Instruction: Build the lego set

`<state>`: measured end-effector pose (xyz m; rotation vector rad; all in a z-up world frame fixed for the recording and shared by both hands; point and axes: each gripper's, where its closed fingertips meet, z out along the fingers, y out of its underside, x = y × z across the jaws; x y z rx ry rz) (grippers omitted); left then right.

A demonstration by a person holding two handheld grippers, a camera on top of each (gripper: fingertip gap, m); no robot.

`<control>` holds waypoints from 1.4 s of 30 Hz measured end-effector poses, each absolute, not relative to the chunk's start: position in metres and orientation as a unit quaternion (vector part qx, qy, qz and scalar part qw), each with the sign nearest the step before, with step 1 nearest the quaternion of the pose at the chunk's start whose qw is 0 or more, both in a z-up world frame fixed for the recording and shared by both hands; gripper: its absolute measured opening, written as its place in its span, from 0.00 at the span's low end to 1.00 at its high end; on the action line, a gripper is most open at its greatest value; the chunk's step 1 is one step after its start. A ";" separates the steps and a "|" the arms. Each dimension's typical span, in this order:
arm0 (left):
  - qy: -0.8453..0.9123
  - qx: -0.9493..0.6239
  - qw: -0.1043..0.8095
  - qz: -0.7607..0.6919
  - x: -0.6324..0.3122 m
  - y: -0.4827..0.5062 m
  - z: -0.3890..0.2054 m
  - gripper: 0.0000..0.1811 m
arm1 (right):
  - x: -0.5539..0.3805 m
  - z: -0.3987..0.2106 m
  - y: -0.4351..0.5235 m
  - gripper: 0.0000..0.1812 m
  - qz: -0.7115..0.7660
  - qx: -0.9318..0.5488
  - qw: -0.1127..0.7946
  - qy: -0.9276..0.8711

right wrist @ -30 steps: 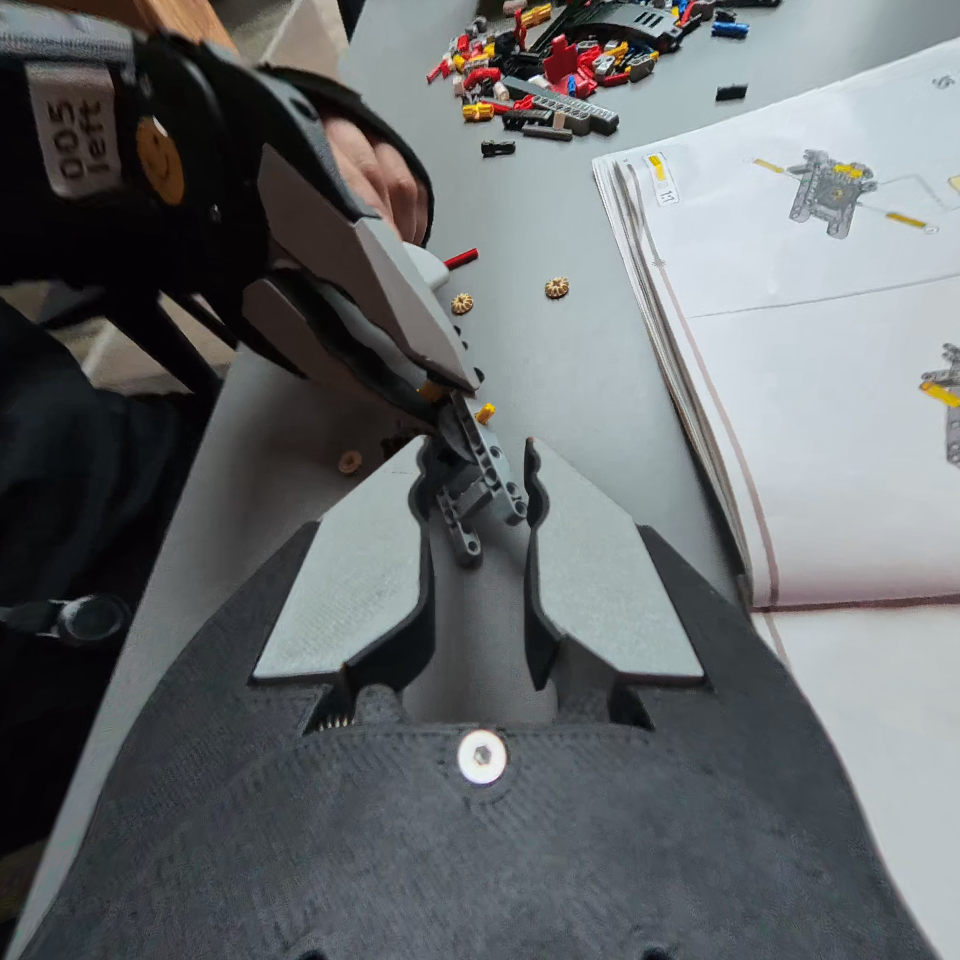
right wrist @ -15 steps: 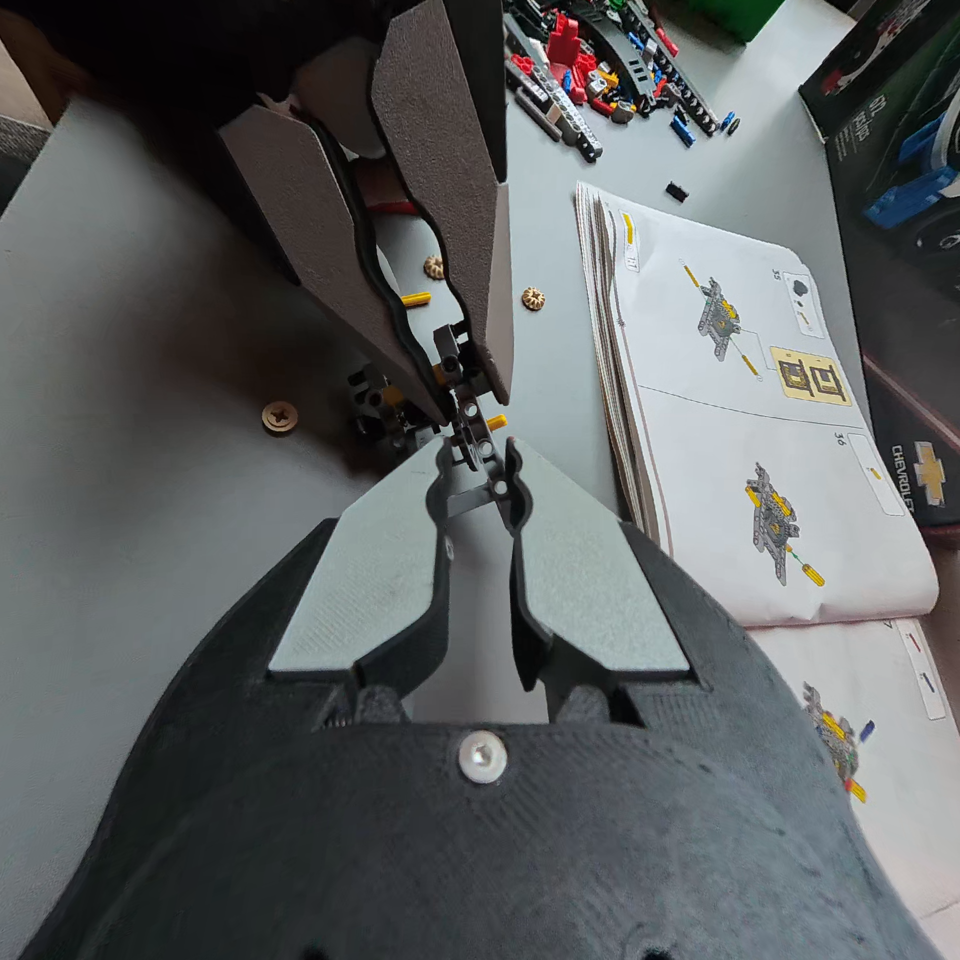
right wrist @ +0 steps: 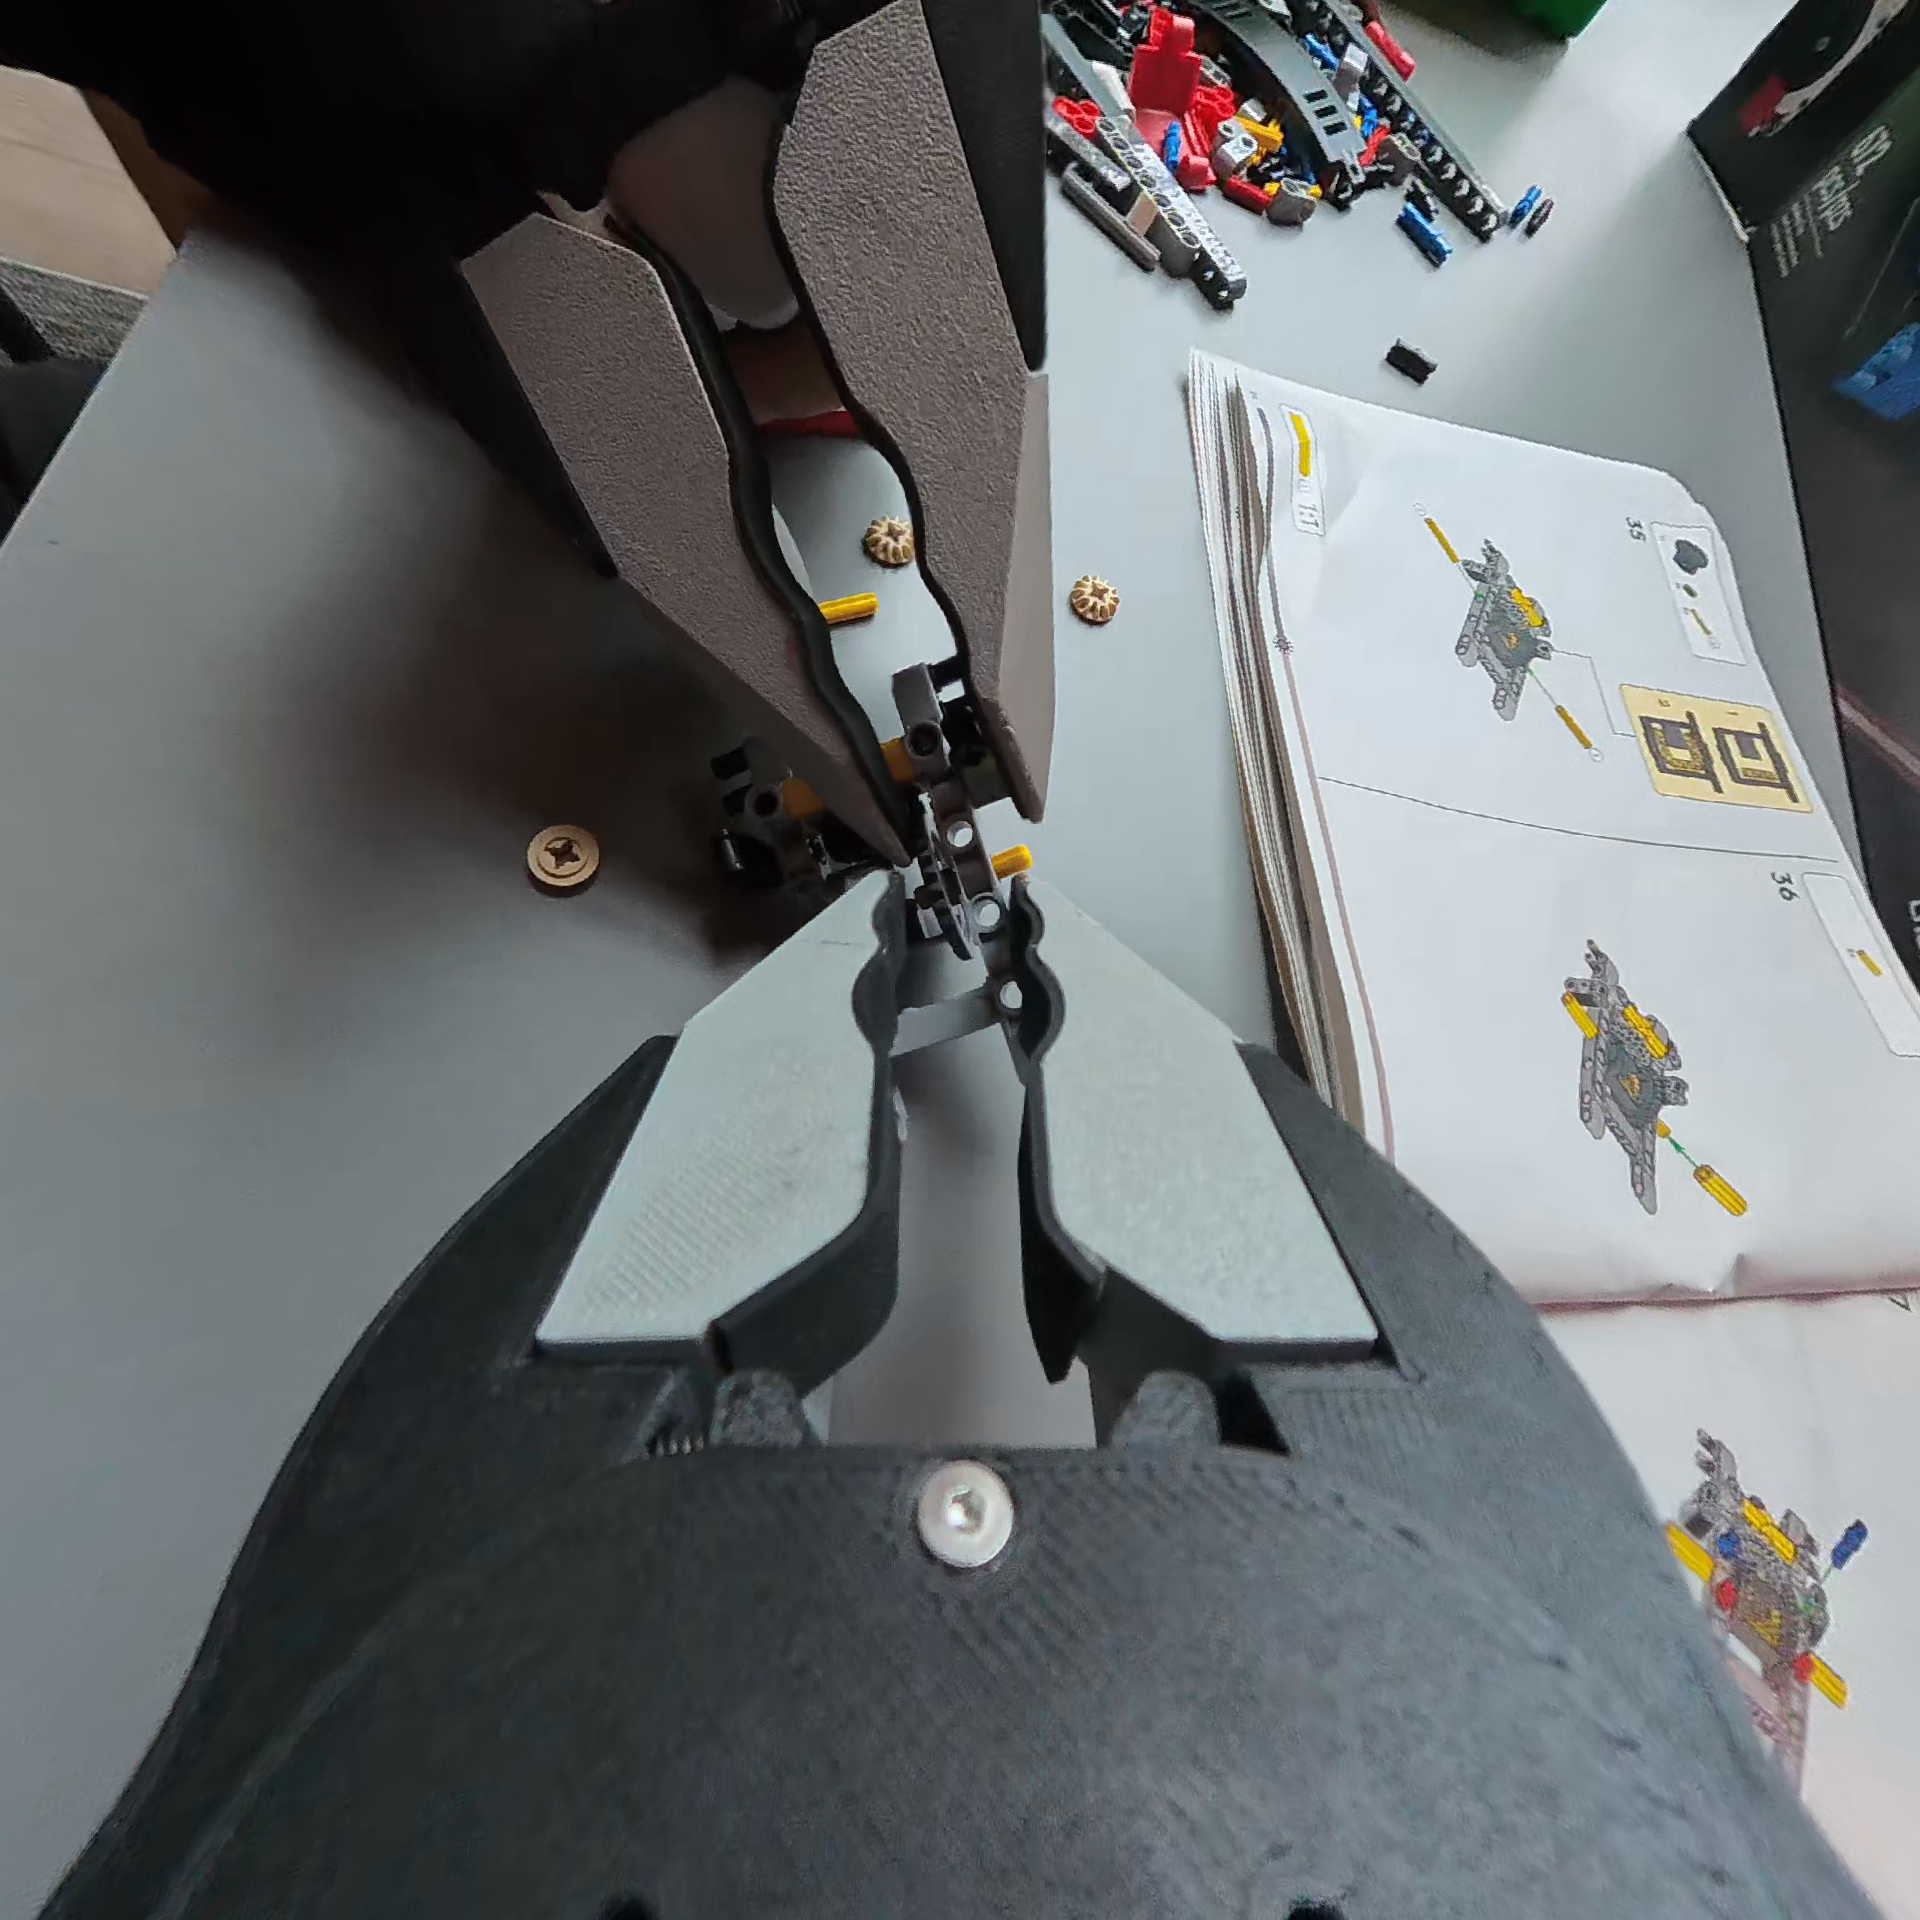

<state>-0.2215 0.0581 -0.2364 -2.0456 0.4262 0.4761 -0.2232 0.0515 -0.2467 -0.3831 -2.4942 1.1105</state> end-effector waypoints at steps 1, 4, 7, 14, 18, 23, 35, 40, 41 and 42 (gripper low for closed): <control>0.174 -0.839 0.478 0.195 -0.222 0.058 -0.237 0.09 | -0.223 -0.247 0.052 0.09 0.395 -0.142 0.187 -0.888; 0.172 -0.844 0.475 0.182 -0.222 0.058 -0.239 0.10 | -0.222 -0.248 0.051 0.08 0.395 -0.148 0.178 -0.889; 0.173 -0.846 0.473 0.174 -0.221 0.058 -0.240 0.10 | -0.222 -0.249 0.052 0.06 0.386 -0.145 0.178 -0.893; 0.170 -0.854 0.466 0.159 -0.220 0.055 -0.242 0.09 | -0.221 -0.250 0.050 0.05 0.378 -0.146 0.177 -0.897; 0.174 -0.860 0.457 0.144 -0.219 0.049 -0.241 0.10 | -0.218 -0.250 0.047 0.05 0.381 -0.143 0.183 -0.895; 0.167 -0.870 0.448 0.119 -0.223 0.032 -0.236 0.14 | -0.220 -0.250 0.047 0.05 0.383 -0.147 0.198 -0.890; 0.119 -0.831 0.512 0.185 -0.243 0.010 -0.223 0.08 | -0.223 -0.249 0.051 0.05 0.403 -0.165 0.203 -0.877; 0.110 -0.827 0.512 0.205 -0.249 0.007 -0.221 0.05 | -0.224 -0.249 0.050 0.05 0.414 -0.168 0.199 -0.872; 0.106 -0.828 0.511 0.204 -0.250 0.007 -0.221 0.05 | -0.224 -0.249 0.050 0.05 0.413 -0.167 0.199 -0.873; 0.106 -0.829 0.511 0.201 -0.250 0.007 -0.222 0.05 | -0.224 -0.249 0.050 0.05 0.412 -0.166 0.201 -0.873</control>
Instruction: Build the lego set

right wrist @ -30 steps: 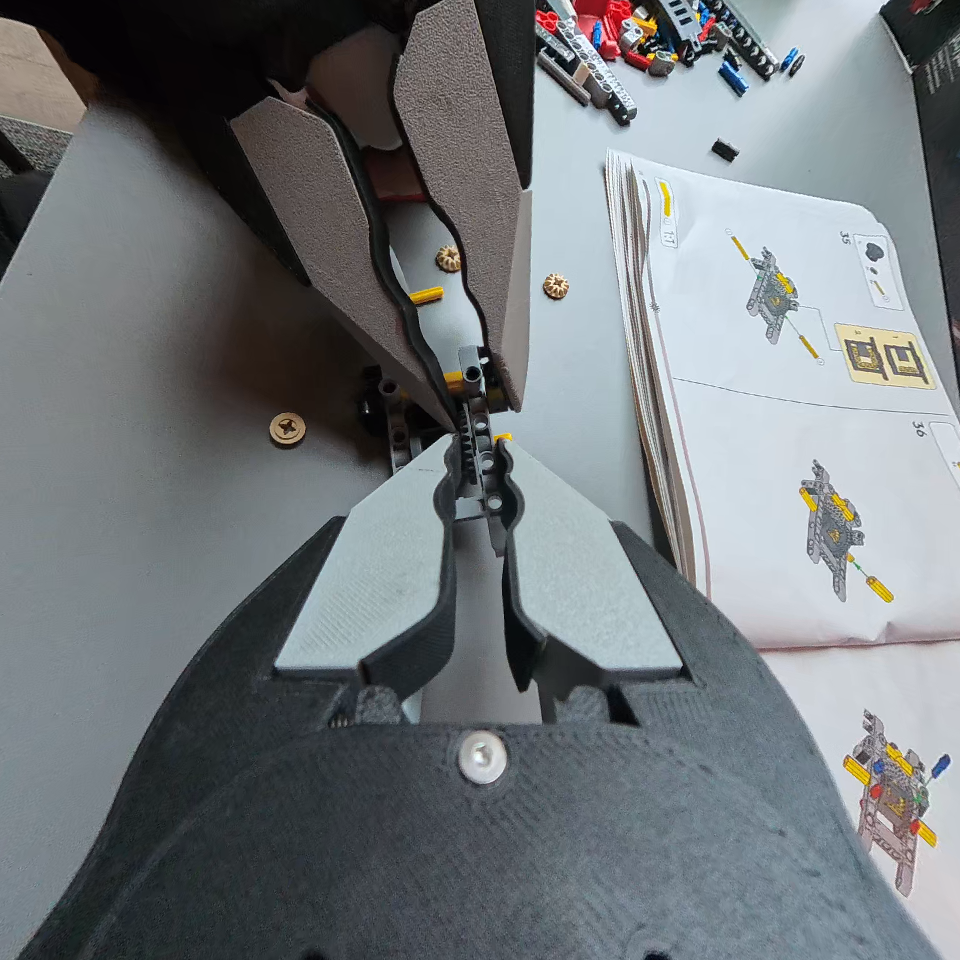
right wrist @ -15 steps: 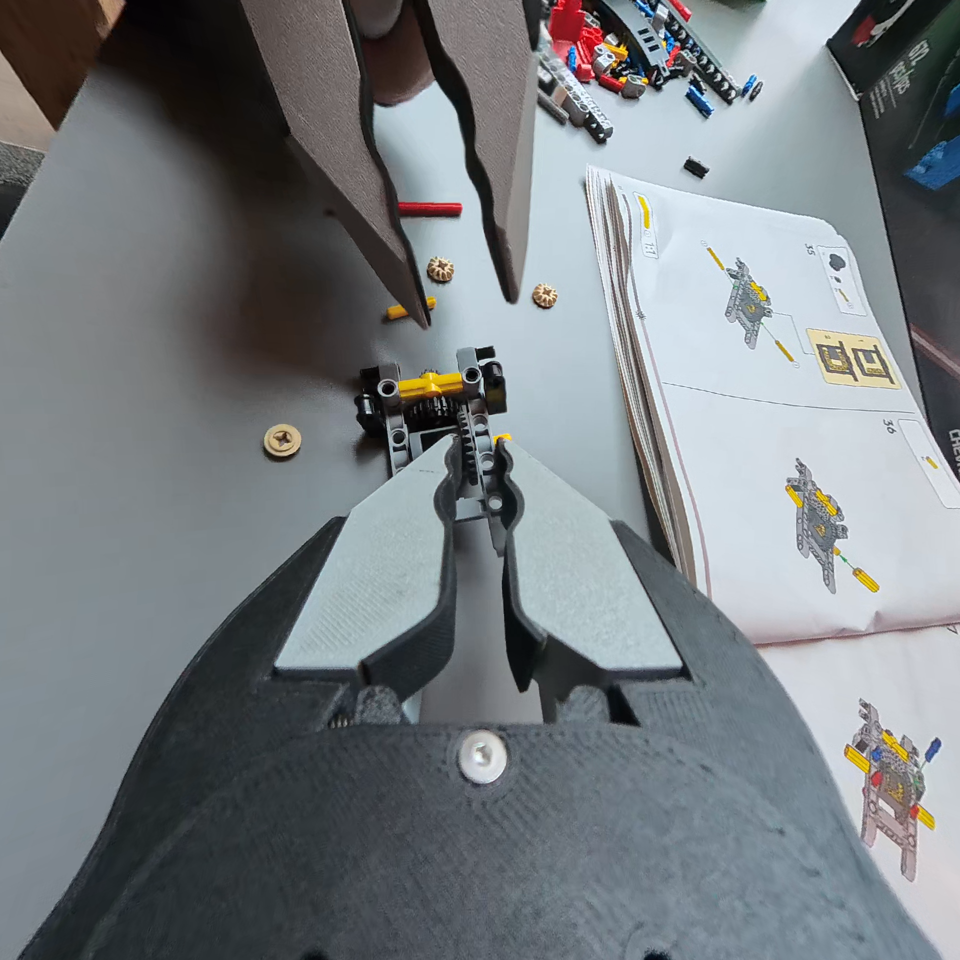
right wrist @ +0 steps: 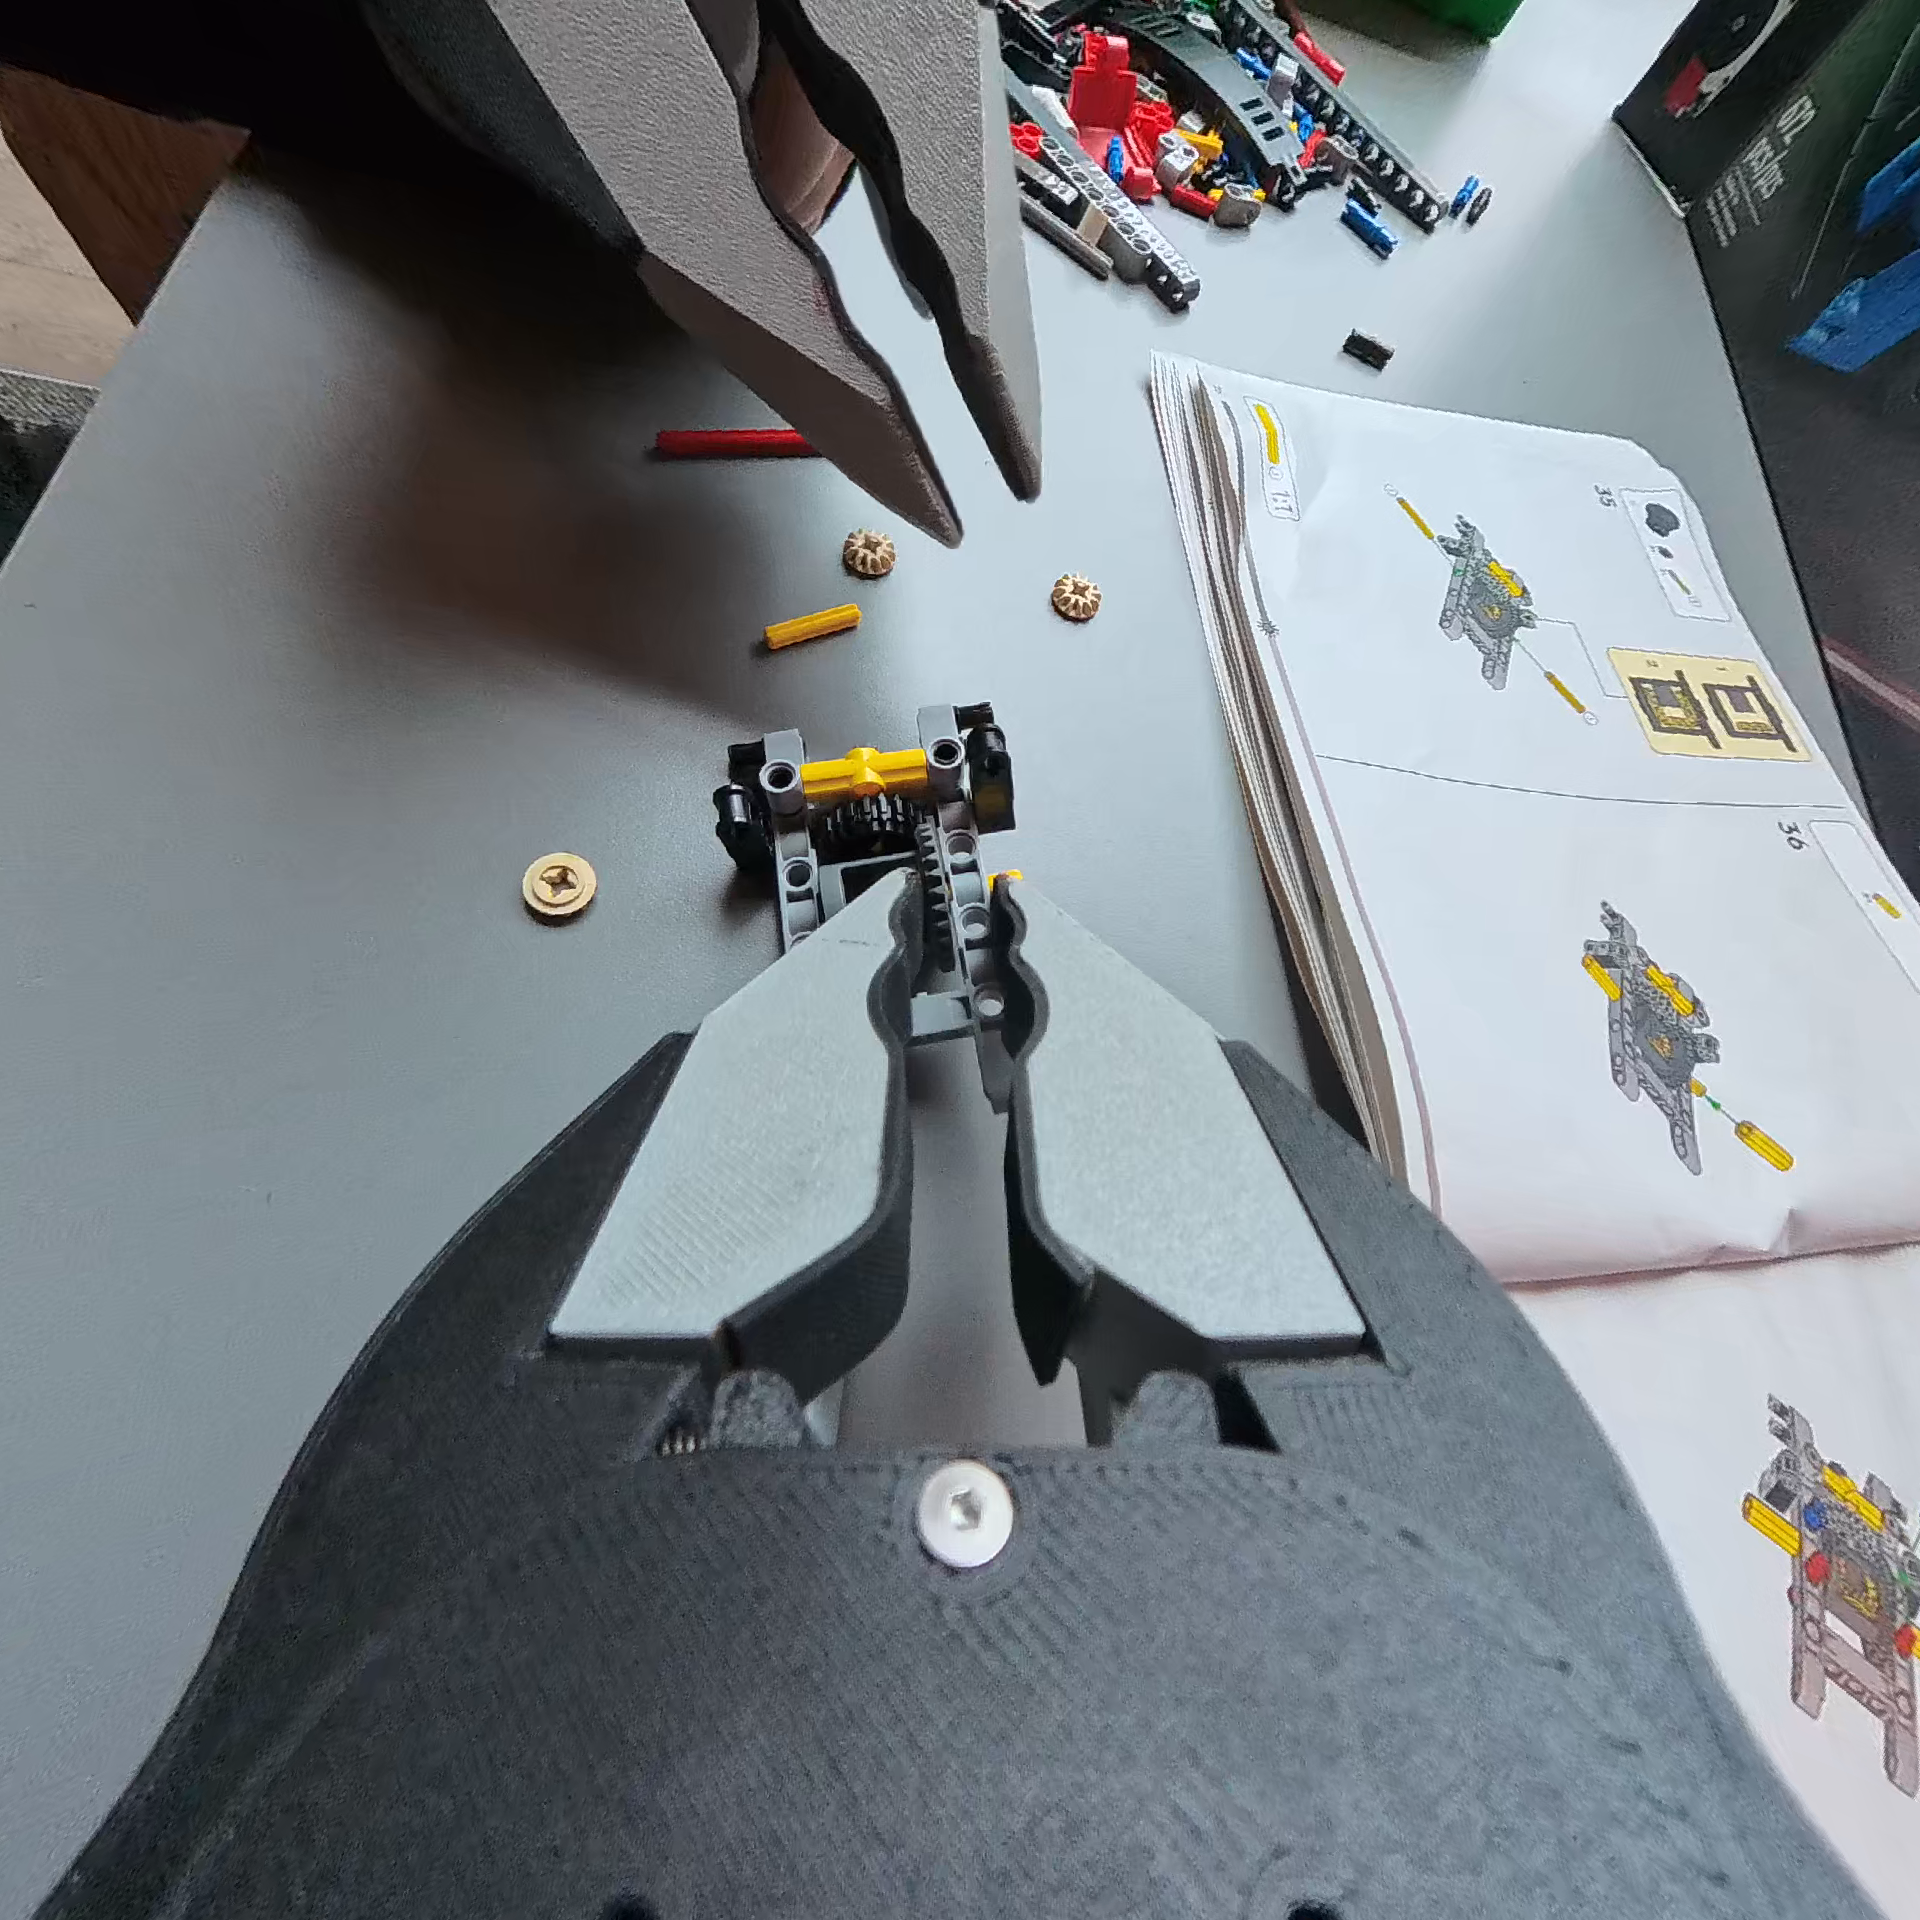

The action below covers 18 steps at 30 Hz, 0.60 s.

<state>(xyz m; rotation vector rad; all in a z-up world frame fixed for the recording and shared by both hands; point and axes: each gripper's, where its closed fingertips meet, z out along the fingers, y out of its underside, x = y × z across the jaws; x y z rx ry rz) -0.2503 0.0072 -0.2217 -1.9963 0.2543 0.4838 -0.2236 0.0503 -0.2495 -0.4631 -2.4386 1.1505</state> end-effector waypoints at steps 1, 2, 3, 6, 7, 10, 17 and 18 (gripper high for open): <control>0.104 -0.830 0.511 0.198 -0.251 0.007 -0.222 0.04 | -0.224 -0.250 0.050 0.05 0.410 -0.165 0.205 -0.873; 0.102 -0.830 0.513 0.194 -0.251 0.007 -0.221 0.04 | -0.224 -0.250 0.050 0.05 0.407 -0.165 0.208 -0.874; 0.098 -0.830 0.515 0.190 -0.252 0.007 -0.221 0.04 | -0.224 -0.250 0.050 0.05 0.406 -0.165 0.210 -0.874; 0.083 -0.829 0.524 0.175 -0.255 0.007 -0.218 0.01 | -0.224 -0.250 0.049 0.05 0.406 -0.167 0.208 -0.874; 0.078 -0.830 0.526 0.168 -0.255 0.007 -0.218 0.01 | -0.224 -0.250 0.049 0.05 0.407 -0.168 0.207 -0.874; 0.068 -0.831 0.531 0.152 -0.257 0.008 -0.217 0.01 | -0.224 -0.250 0.049 0.05 0.407 -0.167 0.208 -0.874; 0.070 -0.832 0.524 0.167 -0.258 0.009 -0.218 0.01 | -0.225 -0.250 0.048 0.05 0.407 -0.162 0.212 -0.874; 0.072 -0.831 0.522 0.177 -0.258 0.008 -0.218 0.01 | -0.225 -0.250 0.048 0.05 0.406 -0.161 0.214 -0.874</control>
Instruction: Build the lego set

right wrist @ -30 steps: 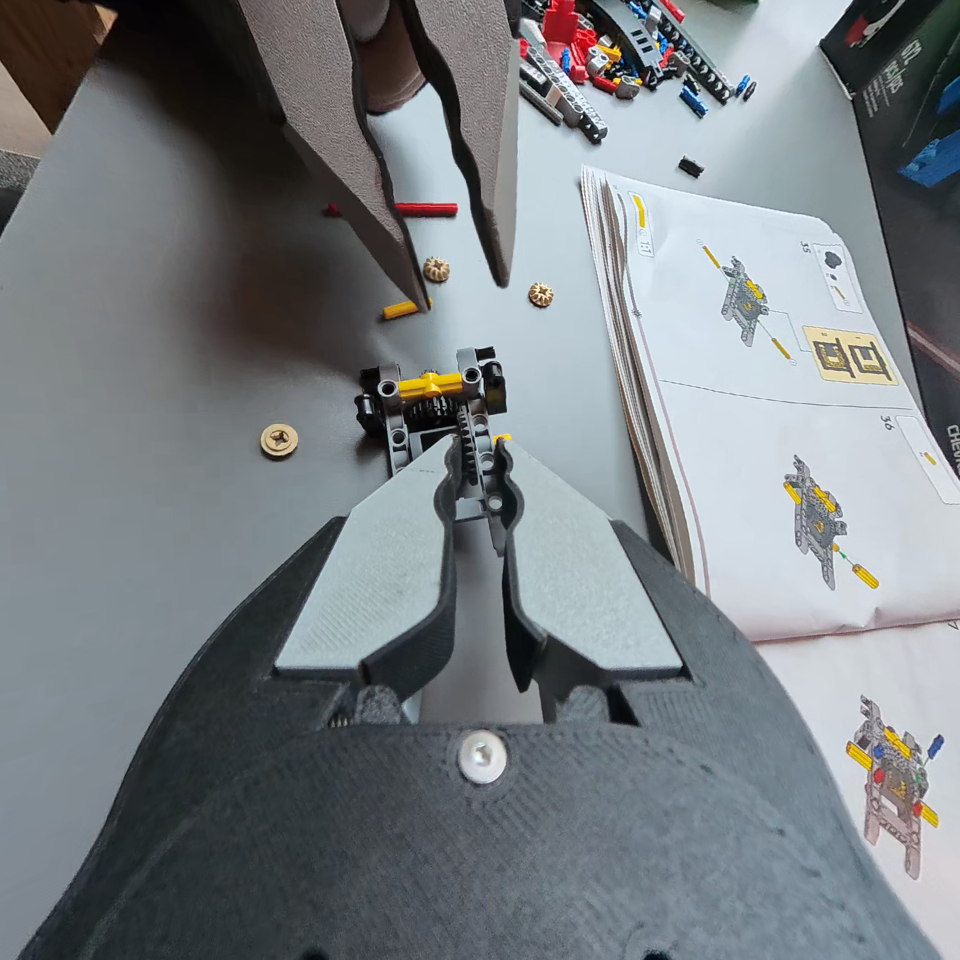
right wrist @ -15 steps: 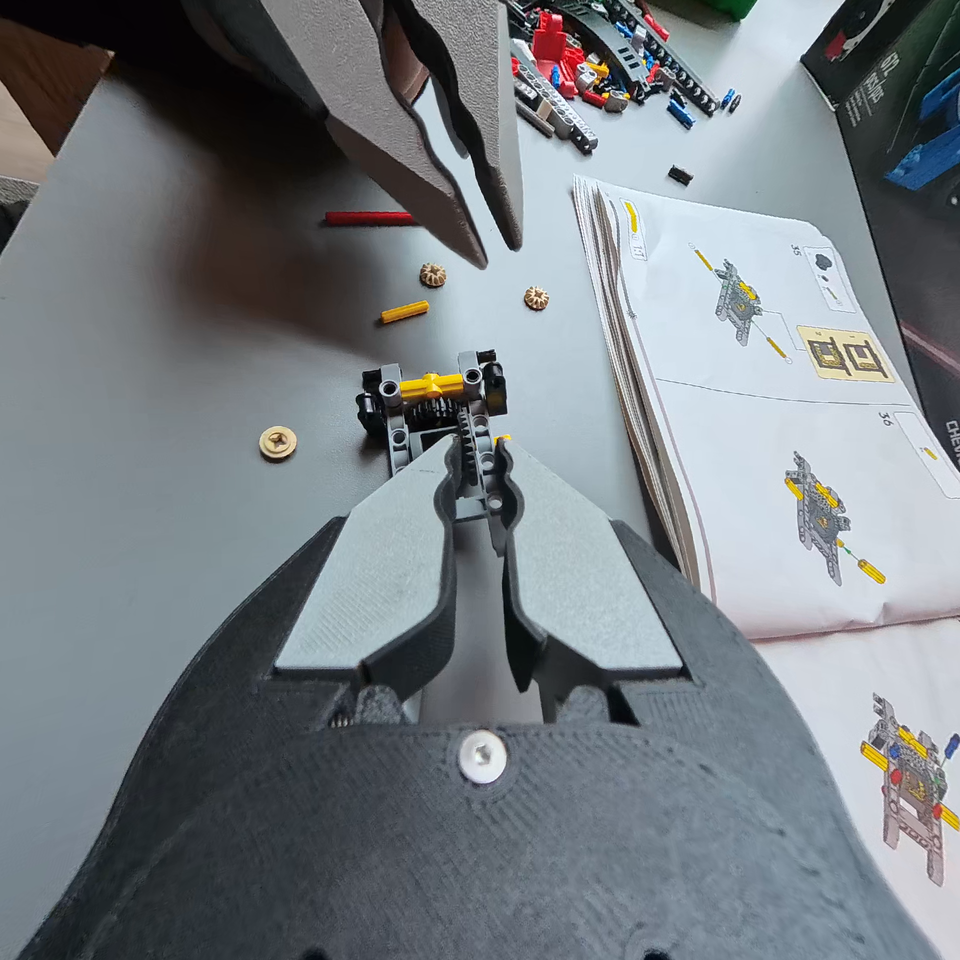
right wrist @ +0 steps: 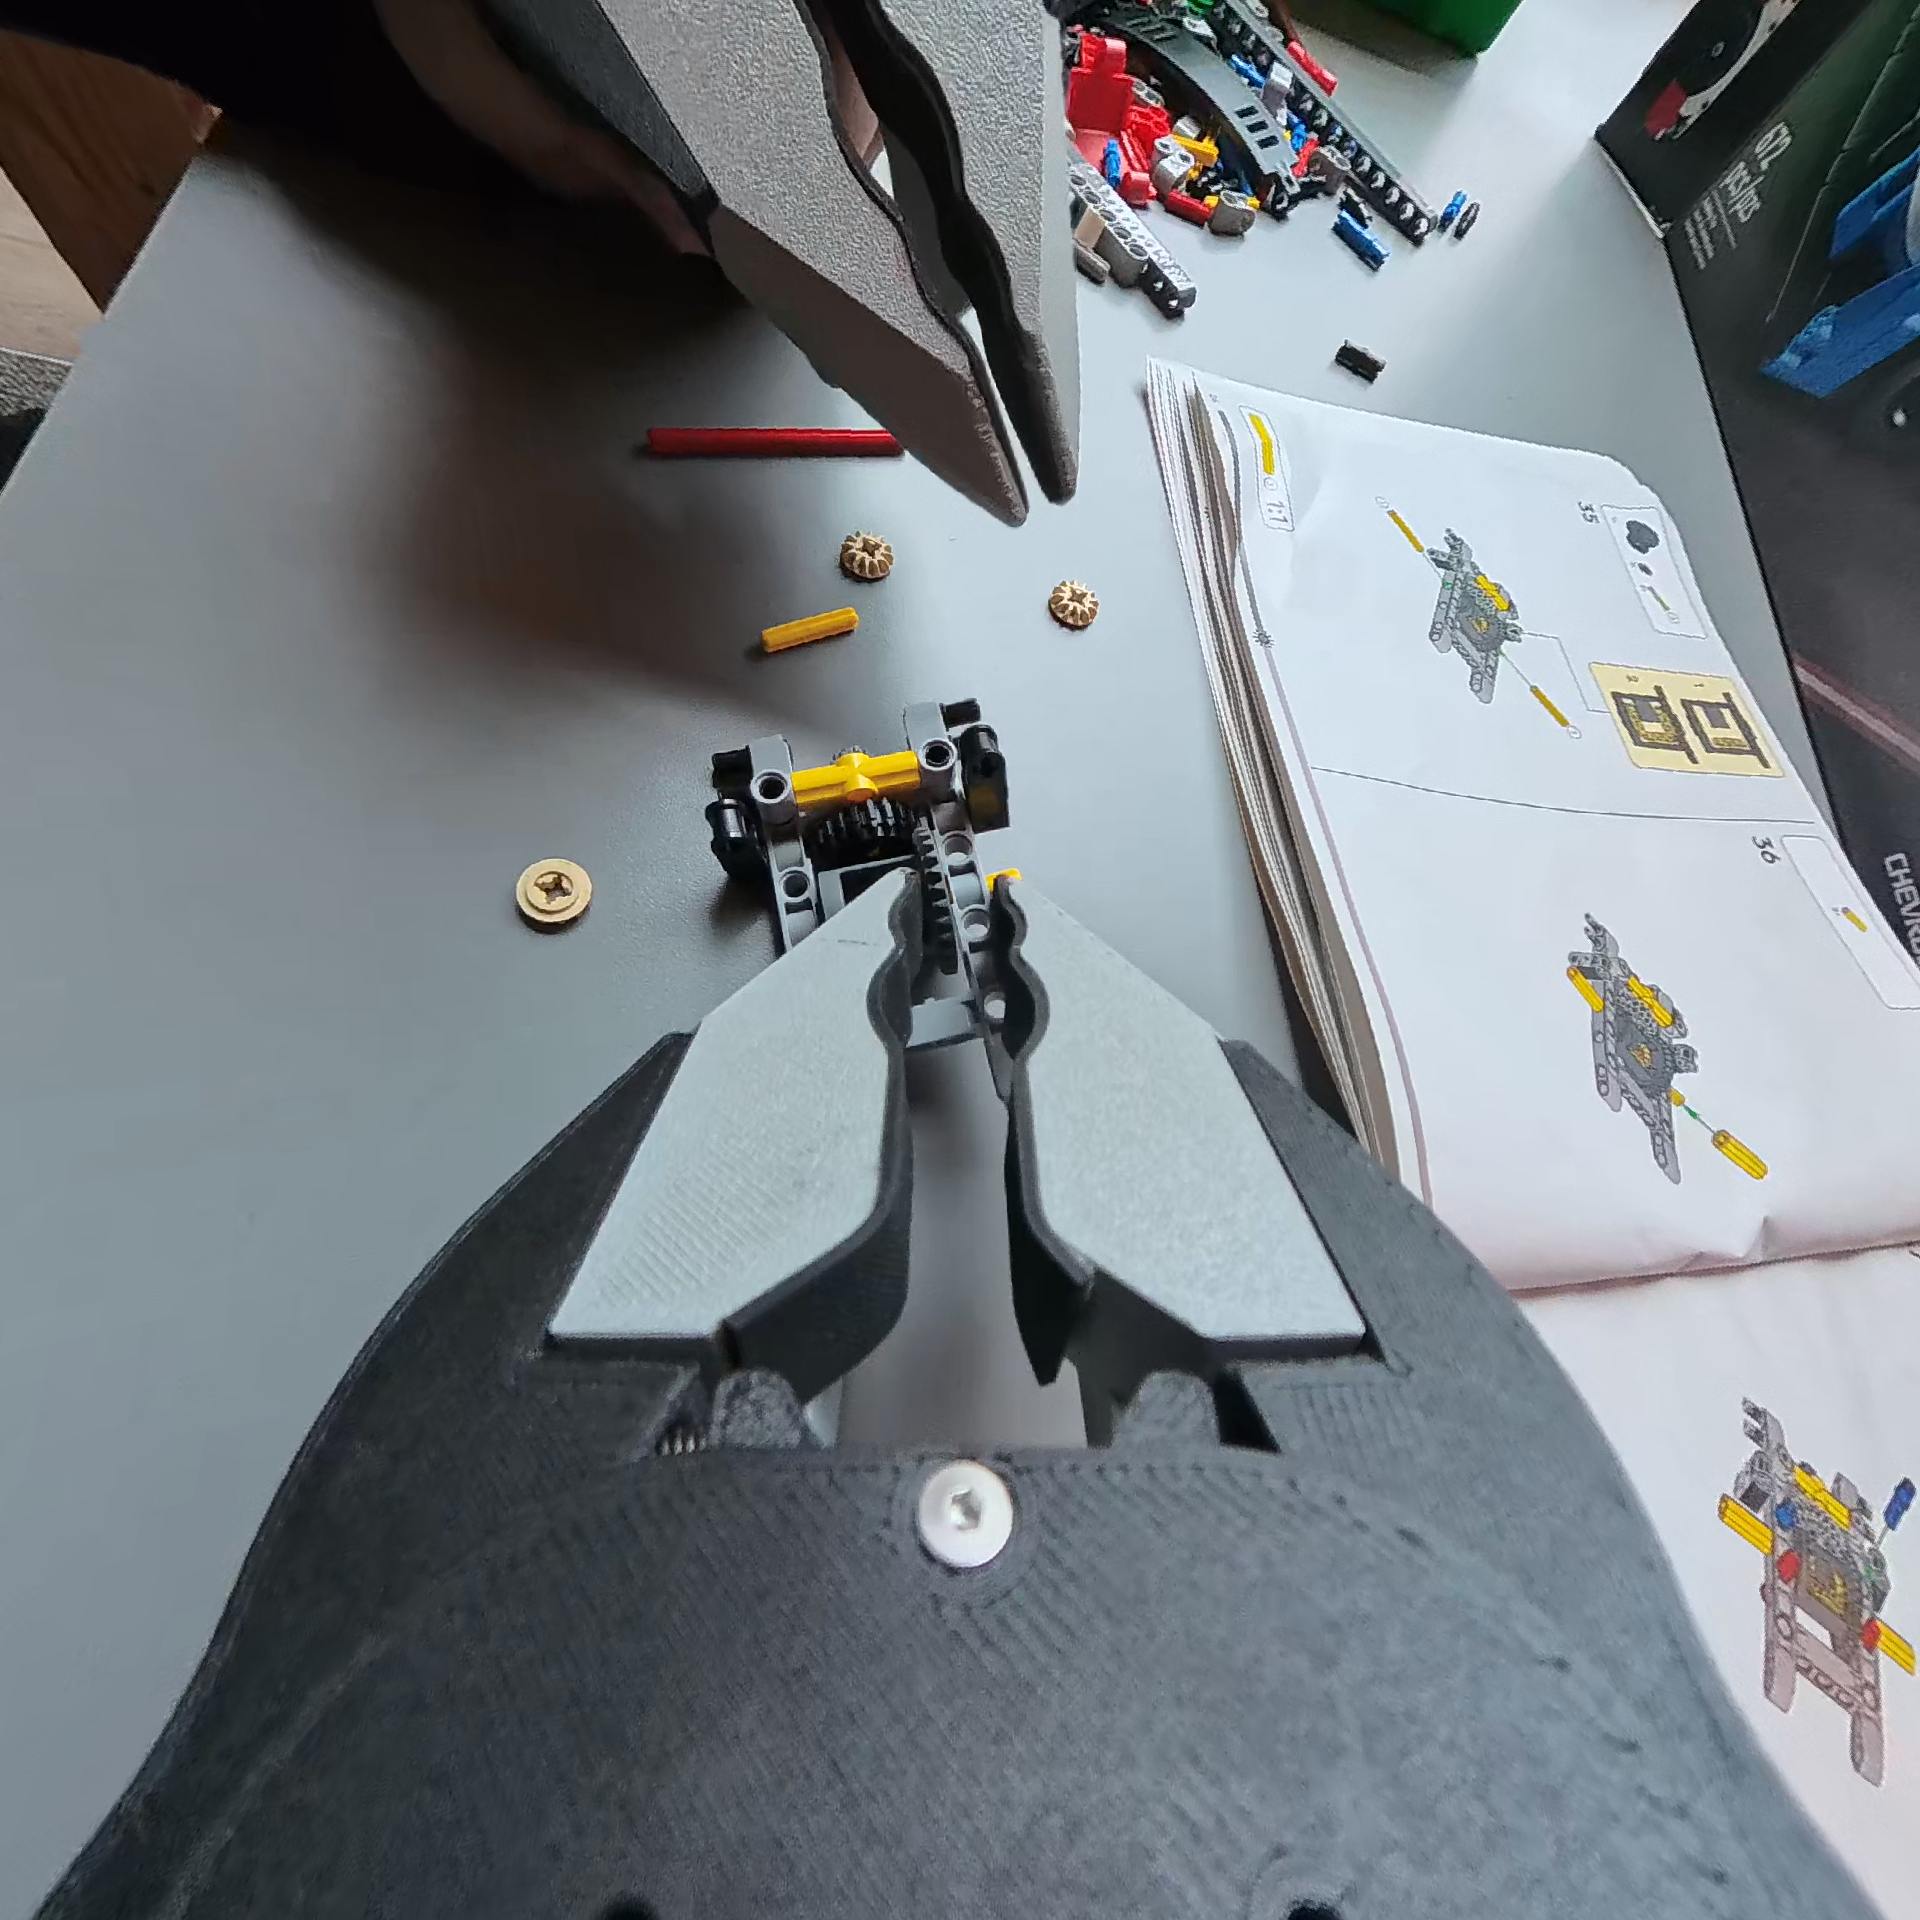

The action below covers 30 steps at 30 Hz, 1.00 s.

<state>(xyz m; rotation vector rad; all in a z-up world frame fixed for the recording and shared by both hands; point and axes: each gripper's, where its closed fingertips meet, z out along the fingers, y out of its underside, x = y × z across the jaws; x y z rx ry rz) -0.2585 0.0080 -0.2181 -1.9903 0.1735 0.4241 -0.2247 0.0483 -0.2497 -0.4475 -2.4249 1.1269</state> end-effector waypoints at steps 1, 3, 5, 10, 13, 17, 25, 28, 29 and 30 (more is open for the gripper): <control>0.075 -0.831 0.518 0.186 -0.259 0.007 -0.219 0.00 | -0.225 -0.250 0.048 0.05 0.406 -0.161 0.214 -0.874; 0.082 -0.836 0.505 0.199 -0.258 0.007 -0.223 0.00 | -0.225 -0.250 0.048 0.05 0.406 -0.160 0.215 -0.874; 0.088 -0.839 0.494 0.211 -0.258 0.008 -0.226 0.00 | -0.225 -0.250 0.048 0.05 0.405 -0.158 0.217 -0.874; 0.084 -0.843 0.487 0.214 -0.260 0.009 -0.229 0.00 | -0.225 -0.250 0.048 0.05 0.405 -0.155 0.220 -0.874; 0.080 -0.844 0.488 0.208 -0.261 0.009 -0.228 0.00 | -0.225 -0.250 0.048 0.05 0.406 -0.154 0.220 -0.874; 0.086 -0.847 0.484 0.203 -0.259 0.009 -0.230 0.00 | -0.225 -0.250 0.047 0.05 0.409 -0.154 0.214 -0.874; 0.095 -0.853 0.477 0.191 -0.257 0.010 -0.234 0.00 | -0.225 -0.250 0.047 0.05 0.412 -0.153 0.208 -0.874; 0.091 -0.853 0.480 0.181 -0.257 0.010 -0.233 0.00 | -0.225 -0.250 0.047 0.05 0.414 -0.154 0.204 -0.874; 0.090 -0.854 0.480 0.179 -0.257 0.010 -0.233 0.00 | -0.225 -0.250 0.047 0.05 0.415 -0.154 0.203 -0.874; 0.091 -0.854 0.480 0.177 -0.257 0.010 -0.234 0.00 | -0.225 -0.250 0.047 0.05 0.415 -0.154 0.203 -0.873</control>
